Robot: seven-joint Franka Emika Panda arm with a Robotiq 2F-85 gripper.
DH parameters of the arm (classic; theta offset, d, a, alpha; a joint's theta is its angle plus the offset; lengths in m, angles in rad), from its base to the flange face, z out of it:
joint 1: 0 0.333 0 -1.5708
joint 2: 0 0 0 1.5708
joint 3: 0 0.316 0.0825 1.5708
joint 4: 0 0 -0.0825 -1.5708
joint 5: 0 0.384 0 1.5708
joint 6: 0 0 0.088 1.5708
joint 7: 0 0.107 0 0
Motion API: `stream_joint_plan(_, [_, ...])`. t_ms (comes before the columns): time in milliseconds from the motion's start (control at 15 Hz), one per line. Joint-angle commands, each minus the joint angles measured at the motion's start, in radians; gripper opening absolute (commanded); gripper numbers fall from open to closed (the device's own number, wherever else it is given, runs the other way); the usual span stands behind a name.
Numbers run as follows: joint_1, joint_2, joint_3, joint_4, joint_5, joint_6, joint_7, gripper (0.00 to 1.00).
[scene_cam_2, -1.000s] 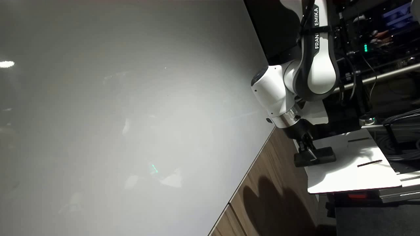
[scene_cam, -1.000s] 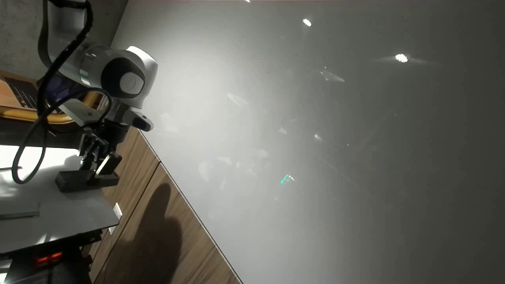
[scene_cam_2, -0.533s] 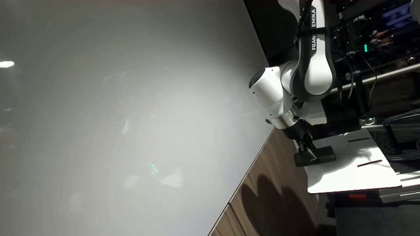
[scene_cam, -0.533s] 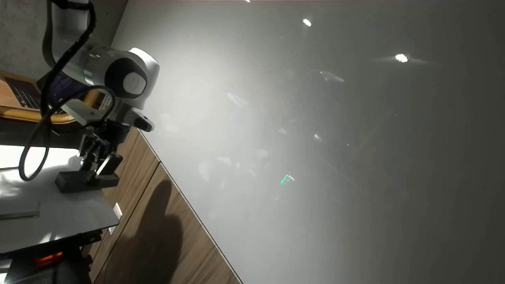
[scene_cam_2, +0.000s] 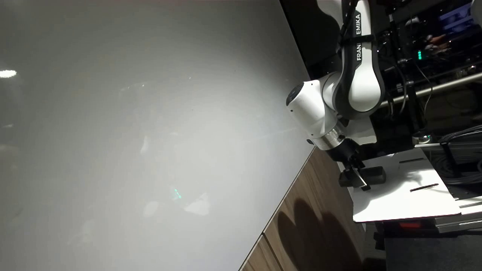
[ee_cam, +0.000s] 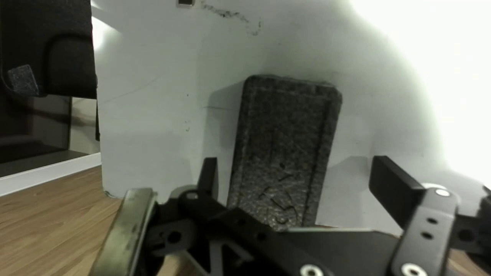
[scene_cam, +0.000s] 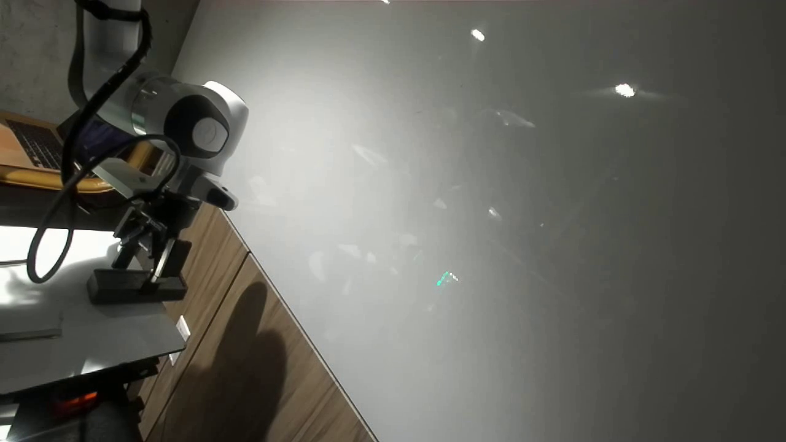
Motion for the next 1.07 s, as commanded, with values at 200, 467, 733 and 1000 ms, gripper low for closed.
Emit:
stream_joint_plan(200, [0.023,-0.02,-0.003,0.013,0.017,-0.028,-0.029,1.0])
stream_joint_plan(467, [0.034,-0.174,0.004,-0.025,-0.024,-0.093,-0.038,1.0])
stream_joint_plan(733, [0.026,-0.38,0.042,-0.087,0.106,-0.108,-0.192,1.0])
stream_joint_plan(1000, [0.048,-0.553,0.037,-0.133,0.283,-0.083,-0.332,1.0])
